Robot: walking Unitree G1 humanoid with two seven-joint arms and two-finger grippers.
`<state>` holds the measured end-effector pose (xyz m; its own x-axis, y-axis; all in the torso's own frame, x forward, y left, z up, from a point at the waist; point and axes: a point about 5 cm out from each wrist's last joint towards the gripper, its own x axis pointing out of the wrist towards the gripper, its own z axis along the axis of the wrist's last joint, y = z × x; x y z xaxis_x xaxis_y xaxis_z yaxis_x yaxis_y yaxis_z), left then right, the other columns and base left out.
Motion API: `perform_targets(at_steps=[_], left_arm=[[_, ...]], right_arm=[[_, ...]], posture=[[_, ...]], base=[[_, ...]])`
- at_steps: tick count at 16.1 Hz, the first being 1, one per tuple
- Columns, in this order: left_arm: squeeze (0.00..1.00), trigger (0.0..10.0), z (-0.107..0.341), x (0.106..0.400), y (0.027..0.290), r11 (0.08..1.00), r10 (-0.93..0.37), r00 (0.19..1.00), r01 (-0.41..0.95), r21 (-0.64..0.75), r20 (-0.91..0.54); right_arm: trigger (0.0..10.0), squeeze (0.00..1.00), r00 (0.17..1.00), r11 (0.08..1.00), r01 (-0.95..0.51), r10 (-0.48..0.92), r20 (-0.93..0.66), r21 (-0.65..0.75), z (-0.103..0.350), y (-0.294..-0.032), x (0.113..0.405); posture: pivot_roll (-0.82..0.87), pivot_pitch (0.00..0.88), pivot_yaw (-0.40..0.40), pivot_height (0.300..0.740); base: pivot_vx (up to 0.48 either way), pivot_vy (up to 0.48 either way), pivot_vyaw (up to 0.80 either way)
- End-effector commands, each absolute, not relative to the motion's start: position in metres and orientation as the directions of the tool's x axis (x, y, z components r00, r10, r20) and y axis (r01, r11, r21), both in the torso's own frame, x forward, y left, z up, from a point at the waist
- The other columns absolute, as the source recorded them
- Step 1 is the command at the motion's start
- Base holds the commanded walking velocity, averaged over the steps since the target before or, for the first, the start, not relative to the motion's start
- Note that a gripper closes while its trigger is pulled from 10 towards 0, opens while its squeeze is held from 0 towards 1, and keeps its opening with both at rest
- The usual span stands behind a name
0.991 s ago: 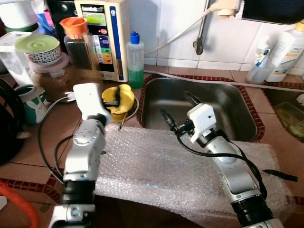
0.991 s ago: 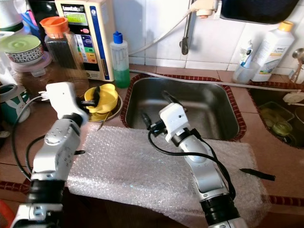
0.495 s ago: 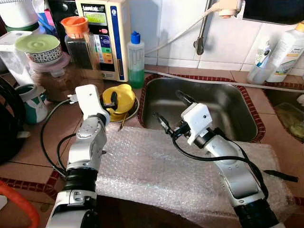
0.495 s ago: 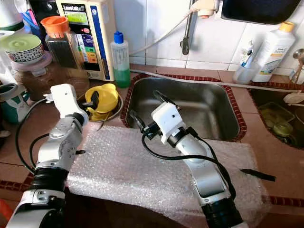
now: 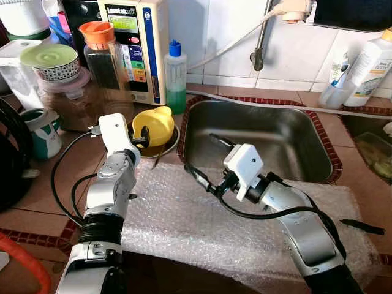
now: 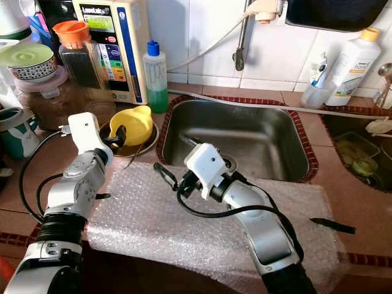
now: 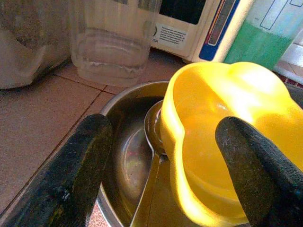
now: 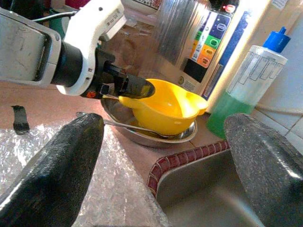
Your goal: Kitchen organization
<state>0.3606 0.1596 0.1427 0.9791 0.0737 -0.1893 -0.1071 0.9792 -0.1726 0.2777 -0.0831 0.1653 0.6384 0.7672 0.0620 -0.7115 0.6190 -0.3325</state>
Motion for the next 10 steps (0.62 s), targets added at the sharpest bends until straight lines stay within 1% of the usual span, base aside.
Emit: perform_targets(at_steps=[1,10], left_arm=[[0.00,0.0,0.1444,0.3632,0.1603,0.979,0.080,0.976,-0.115,-0.166,-0.203],[0.00,0.0,0.1461,0.3632,0.1655,0.973,0.103,0.973,-0.142,-0.184,-0.207]], right_arm=[[10.0,0.00,0.618,0.596,-0.725,0.784,0.056,-0.346,0.1677,-0.0797,0.2746],[10.0,0.00,0.614,0.575,-0.727,0.789,0.022,-0.375,0.1642,-0.0806,0.2749]], posture=[[-0.04,0.000,0.016,0.740],[-0.04,0.000,0.015,0.740]], base=[[0.000,0.000,0.00],[0.000,0.000,0.00]])
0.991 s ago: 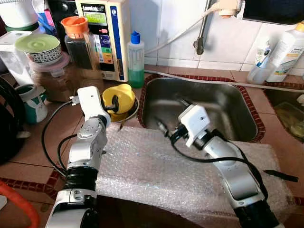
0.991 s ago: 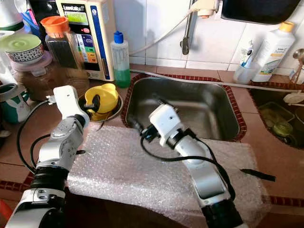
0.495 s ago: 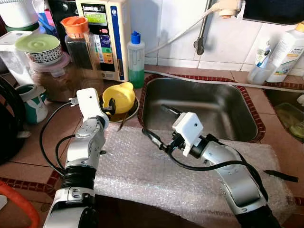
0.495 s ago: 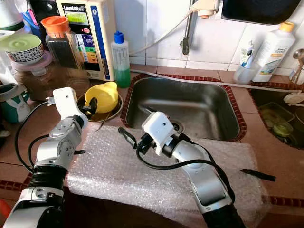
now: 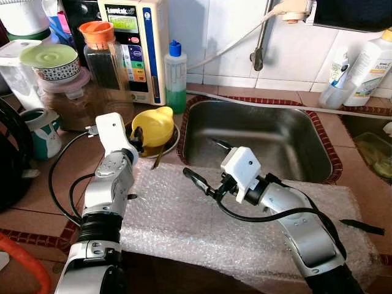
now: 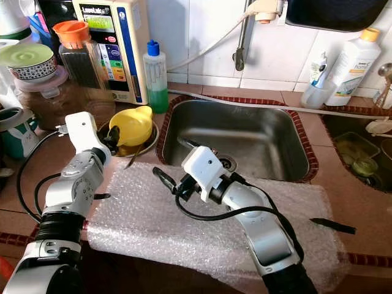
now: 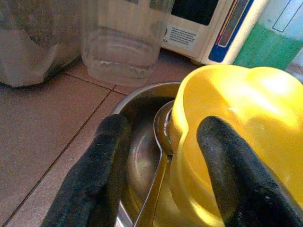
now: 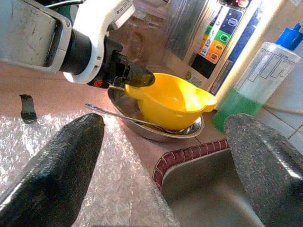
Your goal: Kitchen organization
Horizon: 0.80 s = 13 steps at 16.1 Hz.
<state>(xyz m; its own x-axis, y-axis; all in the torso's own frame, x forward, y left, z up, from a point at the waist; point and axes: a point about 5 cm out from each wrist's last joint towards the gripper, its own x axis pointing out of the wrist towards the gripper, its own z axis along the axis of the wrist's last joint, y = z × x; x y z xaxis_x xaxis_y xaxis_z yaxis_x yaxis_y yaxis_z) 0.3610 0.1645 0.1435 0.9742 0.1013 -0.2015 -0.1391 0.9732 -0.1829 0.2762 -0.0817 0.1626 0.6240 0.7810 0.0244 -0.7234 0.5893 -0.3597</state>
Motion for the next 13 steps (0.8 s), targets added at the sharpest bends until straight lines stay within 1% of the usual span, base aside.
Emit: perform_targets(at_steps=[1,8,13], left_arm=[[0.00,0.0,0.1459,0.3628,0.1662,0.971,0.111,0.971,-0.151,-0.184,-0.210],[0.00,0.0,0.1448,0.3613,0.1678,0.968,0.106,0.970,-0.151,-0.203,-0.218],[0.00,0.0,0.1487,0.3617,0.1688,0.966,0.119,0.976,-0.157,-0.205,-0.185]], right_arm=[[10.0,0.00,0.611,0.570,-0.728,0.791,0.017,-0.380,0.1636,-0.0803,0.2747],[10.0,0.00,0.600,0.554,-0.736,0.800,0.005,-0.389,0.1630,-0.0794,0.2740],[10.0,0.00,0.600,0.552,-0.734,0.800,0.002,-0.395,0.1632,-0.0799,0.2743]], posture=[[-0.04,0.000,0.015,0.740],[-0.03,0.000,0.014,0.740],[-0.04,0.000,0.013,0.740]], base=[[0.000,0.000,0.00],[0.000,0.000,0.00],[0.000,0.000,0.00]])
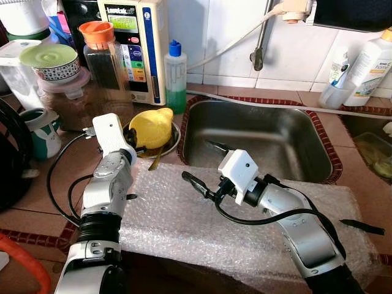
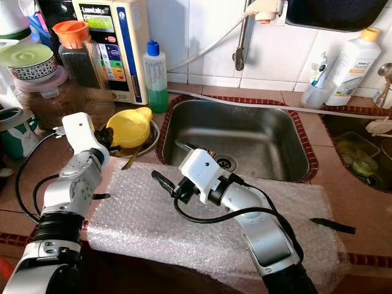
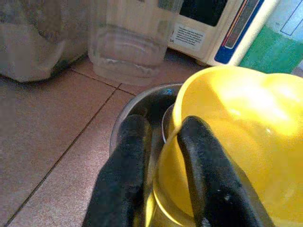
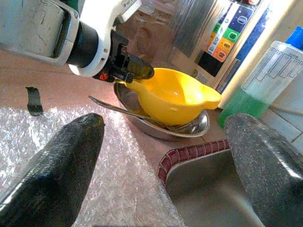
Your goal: Kitchen organization
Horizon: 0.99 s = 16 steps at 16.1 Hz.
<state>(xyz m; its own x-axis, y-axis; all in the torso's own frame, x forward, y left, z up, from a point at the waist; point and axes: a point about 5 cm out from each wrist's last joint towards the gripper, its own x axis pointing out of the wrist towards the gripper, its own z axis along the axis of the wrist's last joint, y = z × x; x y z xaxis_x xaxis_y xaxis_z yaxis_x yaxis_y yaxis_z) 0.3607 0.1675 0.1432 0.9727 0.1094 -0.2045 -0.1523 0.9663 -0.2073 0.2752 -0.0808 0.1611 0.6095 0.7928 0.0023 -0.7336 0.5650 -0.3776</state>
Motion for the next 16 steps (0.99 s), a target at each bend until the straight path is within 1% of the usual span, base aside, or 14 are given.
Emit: perform_targets(at_steps=[1,4,7,8,11,14,16], left_arm=[[0.00,0.0,0.149,0.362,0.169,0.966,0.119,0.976,-0.157,-0.205,-0.185],[0.00,0.0,0.150,0.362,0.169,0.965,0.128,0.977,-0.163,-0.207,-0.173],[0.00,0.0,0.159,0.362,0.171,0.966,0.147,0.985,-0.162,-0.201,-0.087],[0.00,0.0,0.166,0.362,0.169,0.968,0.127,0.992,-0.129,-0.214,-0.024],[0.00,0.0,0.175,0.358,0.163,0.980,0.093,0.993,-0.078,-0.183,0.071],[0.00,0.0,0.172,0.357,0.162,0.980,0.088,0.993,-0.073,-0.184,0.077],[0.00,0.0,0.175,0.355,0.157,0.991,0.053,0.989,-0.035,-0.133,0.138]], right_arm=[[10.0,0.00,0.600,0.552,-0.734,0.800,0.002,-0.395,0.163,-0.080,0.274],[10.0,0.00,0.608,0.555,-0.726,0.794,-0.002,-0.406,0.163,-0.081,0.275],[10.0,0.00,0.620,0.567,-0.717,0.785,0.001,-0.406,0.163,-0.083,0.277],[10.0,0.00,0.622,0.570,-0.715,0.783,0.004,-0.405,0.163,-0.083,0.277],[10.0,0.00,0.630,0.579,-0.707,0.777,0.010,-0.406,0.164,-0.083,0.280],[10.0,0.00,0.638,0.587,-0.700,0.770,0.012,-0.407,0.165,-0.084,0.282],[10.0,0.00,0.697,0.657,-0.651,0.716,0.046,-0.380,0.167,-0.088,0.289]], posture=[[-0.04,0.000,0.013,0.740],[-0.04,0.000,0.013,0.740],[-0.04,0.000,0.013,0.740],[-0.04,0.000,0.012,0.740],[-0.04,0.000,0.007,0.740],[-0.04,0.000,0.007,0.740],[-0.04,0.000,0.008,0.740]], base=[[0.000,0.000,0.00],[0.000,0.000,0.00],[0.000,0.000,0.00],[0.000,0.000,0.00],[0.000,0.000,0.00],[0.000,0.000,0.00],[0.000,0.000,0.00]])
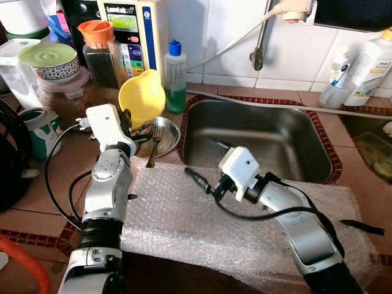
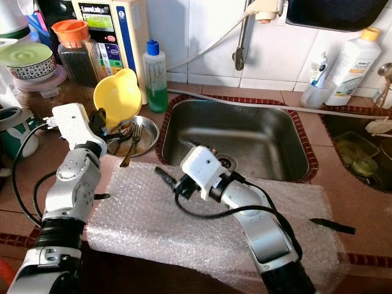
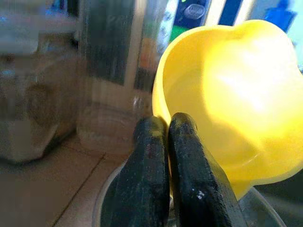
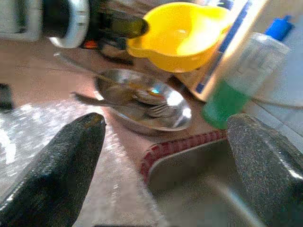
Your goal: Kitchen organization
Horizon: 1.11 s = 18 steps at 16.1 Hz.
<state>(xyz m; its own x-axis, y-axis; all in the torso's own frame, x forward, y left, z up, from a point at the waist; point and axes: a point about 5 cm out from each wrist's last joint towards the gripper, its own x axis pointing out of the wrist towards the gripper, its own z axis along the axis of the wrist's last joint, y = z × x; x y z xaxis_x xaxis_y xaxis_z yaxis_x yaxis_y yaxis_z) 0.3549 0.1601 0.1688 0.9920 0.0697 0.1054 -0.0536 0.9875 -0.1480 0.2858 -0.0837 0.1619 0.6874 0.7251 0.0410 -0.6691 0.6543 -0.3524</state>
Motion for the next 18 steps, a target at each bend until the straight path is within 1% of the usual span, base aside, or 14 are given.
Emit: perform_targets(at_steps=[1,3,5,6,7,8,10,14,17,18], left_arm=[[0.00,0.0,0.179,0.352,0.151,0.996,0.014,0.982,0.003,-0.090,0.187],[0.00,0.0,0.185,0.346,0.136,0.997,-0.080,0.959,0.082,0.002,0.272],[0.00,0.0,0.189,0.339,0.118,0.984,-0.179,0.930,0.174,0.046,0.321],[0.00,0.0,0.191,0.336,0.110,0.974,-0.227,0.913,0.212,0.081,0.339],[0.00,0.0,0.191,0.334,0.104,0.965,-0.260,0.897,0.235,0.114,0.357],[0.00,0.0,0.192,0.333,0.102,0.963,-0.268,0.893,0.242,0.115,0.363],[0.00,0.0,0.193,0.329,0.094,0.950,-0.312,0.872,0.294,0.106,0.376],[0.00,0.0,0.191,0.324,0.085,0.929,-0.367,0.849,0.358,0.097,0.381],[0.00,0.0,0.191,0.322,0.079,0.909,-0.413,0.824,0.396,0.126,0.387],[0.00,0.0,0.191,0.321,0.078,0.904,-0.424,0.818,0.406,0.132,0.389]], right_arm=[[10.0,0.00,0.738,0.725,-0.618,0.668,0.094,-0.303,0.172,-0.091,0.296],[10.0,0.00,0.812,0.828,-0.545,0.560,0.164,-0.128,0.183,-0.100,0.309],[10.0,0.00,0.848,0.863,-0.504,0.493,0.194,0.013,0.189,-0.103,0.318],[10.0,0.00,0.855,0.867,-0.495,0.475,0.206,0.055,0.193,-0.102,0.322],[10.0,0.00,0.861,0.871,-0.485,0.462,0.212,0.075,0.196,-0.101,0.324],[10.0,0.00,0.866,0.875,-0.477,0.452,0.213,0.083,0.196,-0.101,0.326],[10.0,0.00,0.893,0.886,-0.433,0.398,0.209,0.164,0.197,-0.102,0.332],[10.0,0.00,0.917,0.899,-0.385,0.347,0.195,0.211,0.197,-0.104,0.337],[10.0,0.00,0.932,0.910,-0.350,0.314,0.181,0.222,0.194,-0.107,0.340],[5.6,0.00,0.935,0.911,-0.341,0.303,0.182,0.232,0.194,-0.108,0.341]], posture=[[-0.04,0.000,0.008,0.740],[-0.04,0.000,0.009,0.740],[-0.04,0.000,0.006,0.740],[-0.04,0.000,0.005,0.740],[-0.04,0.000,0.005,0.740],[-0.04,0.000,0.005,0.740],[-0.04,0.000,0.008,0.740],[-0.04,0.000,0.014,0.740],[-0.04,0.000,0.020,0.740],[-0.04,0.000,0.022,0.740]], base=[[0.000,0.000,0.00],[0.000,0.000,0.00],[0.000,0.000,0.00],[0.000,0.000,0.00],[0.000,0.000,0.00],[0.000,0.000,0.00],[0.000,0.000,0.00],[0.000,0.000,0.00],[0.000,0.000,0.00],[0.000,0.000,0.00]])
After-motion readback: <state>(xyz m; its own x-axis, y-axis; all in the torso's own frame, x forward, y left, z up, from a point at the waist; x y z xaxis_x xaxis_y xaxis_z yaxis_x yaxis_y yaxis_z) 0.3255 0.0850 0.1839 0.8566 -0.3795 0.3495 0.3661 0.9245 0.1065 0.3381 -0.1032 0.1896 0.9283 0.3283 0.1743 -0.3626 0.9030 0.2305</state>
